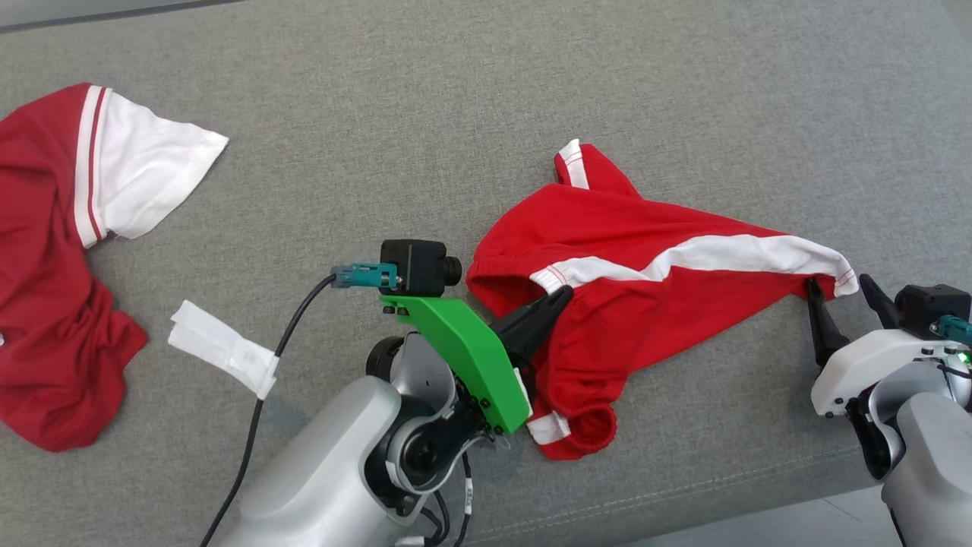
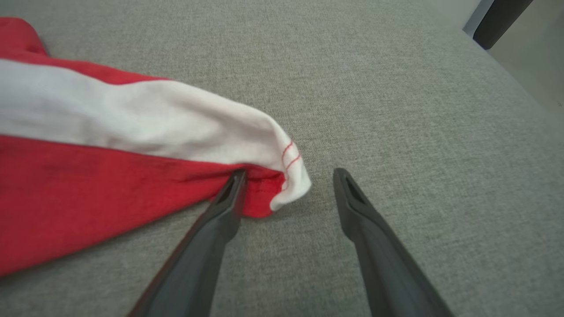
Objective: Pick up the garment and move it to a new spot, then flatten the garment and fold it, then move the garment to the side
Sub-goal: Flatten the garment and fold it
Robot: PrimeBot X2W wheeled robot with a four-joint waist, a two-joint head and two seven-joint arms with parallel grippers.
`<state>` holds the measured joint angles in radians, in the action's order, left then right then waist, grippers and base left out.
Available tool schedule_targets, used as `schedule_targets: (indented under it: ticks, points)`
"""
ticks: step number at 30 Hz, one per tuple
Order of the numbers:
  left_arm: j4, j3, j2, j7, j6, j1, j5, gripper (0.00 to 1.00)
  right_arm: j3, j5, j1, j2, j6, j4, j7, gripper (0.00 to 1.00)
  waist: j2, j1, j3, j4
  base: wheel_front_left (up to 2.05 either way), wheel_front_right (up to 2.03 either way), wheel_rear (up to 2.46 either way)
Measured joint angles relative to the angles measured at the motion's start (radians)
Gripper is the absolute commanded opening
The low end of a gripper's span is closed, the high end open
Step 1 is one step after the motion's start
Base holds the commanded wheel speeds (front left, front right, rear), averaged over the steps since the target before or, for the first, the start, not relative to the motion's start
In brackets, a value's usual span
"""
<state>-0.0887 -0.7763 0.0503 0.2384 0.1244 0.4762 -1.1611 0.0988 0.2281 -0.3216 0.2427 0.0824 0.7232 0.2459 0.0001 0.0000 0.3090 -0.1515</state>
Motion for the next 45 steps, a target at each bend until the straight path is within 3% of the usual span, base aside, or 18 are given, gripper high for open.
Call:
schedule_targets:
  ticks: [3, 7, 9, 18, 23, 26, 30, 32, 33, 35, 38, 45]
  points:
    - [-0.004, -0.002, 0.0, -0.008, 0.0, 0.008, -0.005, 0.0, 0.0, -0.001, -0.001, 0.0, 0.001, -0.005, 0.0, 0.96, 0.0, 0.0, -0.002, 0.001, 0.0, 0.0, 0.0]
    - [-0.017, -0.007, 0.0, -0.02, 0.0, 0.019, -0.007, 0.0, 0.001, -0.001, -0.004, 0.001, 0.006, -0.02, 0.0, 0.24, 0.0, 0.0, -0.005, 0.004, 0.0, 0.0, 0.0]
    - [-0.024, -0.009, 0.0, -0.024, 0.0, 0.022, -0.008, 0.0, 0.001, -0.001, -0.006, 0.001, 0.008, -0.023, 0.0, 0.0, 0.0, 0.0, -0.006, 0.006, 0.0, 0.0, 0.0]
    - [-0.046, 0.0, -0.001, -0.052, 0.0, 0.042, -0.024, 0.0, 0.003, 0.014, -0.008, 0.003, 0.032, -0.095, 0.001, 0.0, 0.0, 0.0, -0.02, 0.016, 0.0, 0.0, 0.0]
    - [-0.055, 0.087, 0.013, -0.067, 0.0, 0.105, -0.007, 0.0, 0.073, 0.087, -0.058, -0.002, 0.05, -0.169, 0.004, 0.0, 0.0, 0.0, -0.042, 0.02, 0.0, 0.0, 0.0]
    - [-0.036, 0.163, 0.075, -0.067, 0.0, 0.188, -0.003, 0.0, 0.228, 0.215, -0.128, 0.047, 0.049, -0.313, -0.063, 0.0, 0.0, 0.0, -0.067, 0.022, 0.0, 0.0, 0.0]
    - [-0.012, 0.224, 0.134, -0.058, 0.0, 0.255, 0.0, 0.0, 0.305, 0.432, -0.207, 0.078, 0.049, -0.481, -0.17, 0.0, -0.0001, 0.0, -0.1, 0.027, 0.0, 0.0, 0.0]
    - [0.007, 0.243, 0.162, -0.044, 0.0, 0.276, 0.0, 0.0, 0.302, 0.502, -0.234, 0.14, 0.049, -0.548, -0.225, 0.0, 0.0, 0.0, -0.118, 0.03, 0.0, 0.0, 0.0]
    - [0.007, 0.243, 0.162, -0.044, 0.0, 0.276, 0.0, 0.0, 0.302, 0.502, -0.234, 0.14, 0.049, -0.548, -0.225, 0.0, 0.0, 0.0, -0.118, 0.03, 0.0, 0.0, 0.0]
    - [0.025, 0.266, 0.184, -0.027, 0.0, 0.283, -0.007, 0.0, 0.299, 0.593, -0.241, 0.199, 0.048, -0.612, -0.293, 0.0, 0.0, 0.0, -0.136, 0.034, 0.0, 0.0, 0.0]
    - [0.06, 0.298, 0.22, -0.003, 0.0, 0.281, -0.027, 0.0, 0.281, 0.723, -0.238, 0.236, 0.048, -0.717, -0.365, 0.0, 0.0, 0.0, -0.163, 0.038, 0.0, 0.0, 0.0]
    - [0.203, 0.353, 0.281, 0.08, 0.0, 0.2, -0.11, 0.0, 0.132, 0.966, -0.112, 0.392, 0.048, -0.923, -0.507, 0.0, 0.0, 0.0, -0.214, 0.04, 0.0, 0.0, 0.0]
